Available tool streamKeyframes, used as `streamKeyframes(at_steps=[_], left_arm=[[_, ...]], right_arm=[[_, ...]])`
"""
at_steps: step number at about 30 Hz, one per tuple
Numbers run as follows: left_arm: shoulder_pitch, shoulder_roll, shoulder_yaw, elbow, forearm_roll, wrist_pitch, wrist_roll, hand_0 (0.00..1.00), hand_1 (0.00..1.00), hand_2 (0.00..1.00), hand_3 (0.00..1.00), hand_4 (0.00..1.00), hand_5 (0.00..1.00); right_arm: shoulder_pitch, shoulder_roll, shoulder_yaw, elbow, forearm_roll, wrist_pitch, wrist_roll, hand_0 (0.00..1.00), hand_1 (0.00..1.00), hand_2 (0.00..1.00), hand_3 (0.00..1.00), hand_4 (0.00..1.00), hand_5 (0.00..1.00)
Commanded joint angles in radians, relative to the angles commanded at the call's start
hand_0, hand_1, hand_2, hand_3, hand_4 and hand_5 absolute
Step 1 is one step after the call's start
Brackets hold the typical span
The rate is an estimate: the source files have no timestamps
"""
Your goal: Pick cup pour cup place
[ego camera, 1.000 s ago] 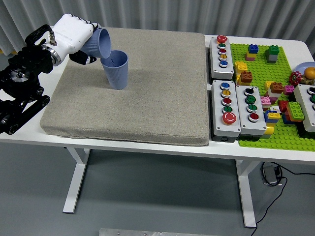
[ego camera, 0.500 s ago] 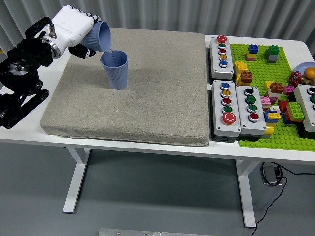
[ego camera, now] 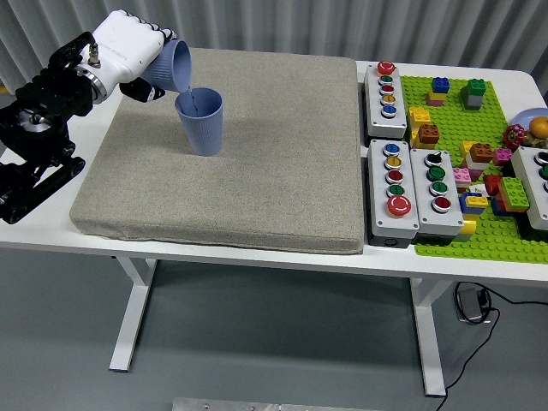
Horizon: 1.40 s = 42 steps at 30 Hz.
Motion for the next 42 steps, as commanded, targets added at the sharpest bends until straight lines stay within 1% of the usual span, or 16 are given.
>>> streamKeyframes(at_steps=[5,8,15,33,35,36,37,38,39,42], left_arm=[[-0.019,0.010,0.041,-0.006,0.000,0.002,0.007,0.524,0.517,0.553,0.562,0.724,0.108],[-0.022,0.014,0.049,-0.005,0.000,0.002,0.010,0.523,0.518,0.553,0.561,0.725,0.112],[-0.013,0.012,0.043,0.002,0.000,0.001,0.012,0.524,0.518,0.553,0.561,0.724,0.112],[-0.007,0.014,0.041,-0.014,0.000,0.007,0.012,0.525,0.518,0.552,0.561,0.718,0.120],[0.007,0.012,0.024,-0.012,0.000,0.030,0.000,0.525,0.518,0.552,0.561,0.718,0.120],[0.016,0.010,0.014,-0.007,0.000,0.065,-0.012,0.525,0.518,0.552,0.561,0.718,0.120],[0.021,0.008,0.009,-0.003,-0.003,0.078,-0.017,0.508,0.503,0.542,0.559,0.725,0.131],[0.034,0.003,-0.008,0.011,-0.043,0.116,-0.038,0.508,0.503,0.542,0.559,0.725,0.131],[0.045,0.000,-0.021,0.018,-0.075,0.144,-0.051,0.508,0.503,0.542,0.559,0.725,0.131],[0.093,-0.008,-0.095,0.029,-0.204,0.226,-0.100,0.508,0.503,0.542,0.559,0.725,0.131]], right_arm=[[0.000,0.000,-0.001,0.000,0.001,0.000,0.000,0.675,0.604,0.570,0.605,0.002,0.231],[0.000,0.000,-0.002,0.000,0.002,0.000,0.000,0.675,0.605,0.570,0.605,0.002,0.232],[-0.001,0.001,-0.002,0.000,0.004,-0.002,0.000,0.675,0.604,0.570,0.605,0.002,0.232],[-0.004,0.001,-0.001,0.001,0.000,-0.001,-0.004,0.675,0.604,0.569,0.605,0.002,0.235],[-0.006,0.002,0.000,0.001,-0.001,-0.001,-0.004,0.675,0.604,0.569,0.605,0.002,0.235],[-0.007,0.002,0.001,0.001,-0.002,-0.001,-0.004,0.675,0.604,0.569,0.605,0.002,0.235],[-0.008,0.003,0.001,0.001,-0.003,-0.001,-0.005,0.675,0.604,0.570,0.605,0.002,0.235],[-0.009,0.003,0.002,0.002,-0.006,0.000,-0.005,0.675,0.604,0.570,0.605,0.002,0.235],[-0.009,0.004,0.003,0.002,-0.009,0.000,-0.005,0.675,0.604,0.570,0.605,0.002,0.235],[-0.012,0.005,0.006,0.002,-0.012,0.001,-0.006,0.675,0.604,0.570,0.605,0.002,0.235]])
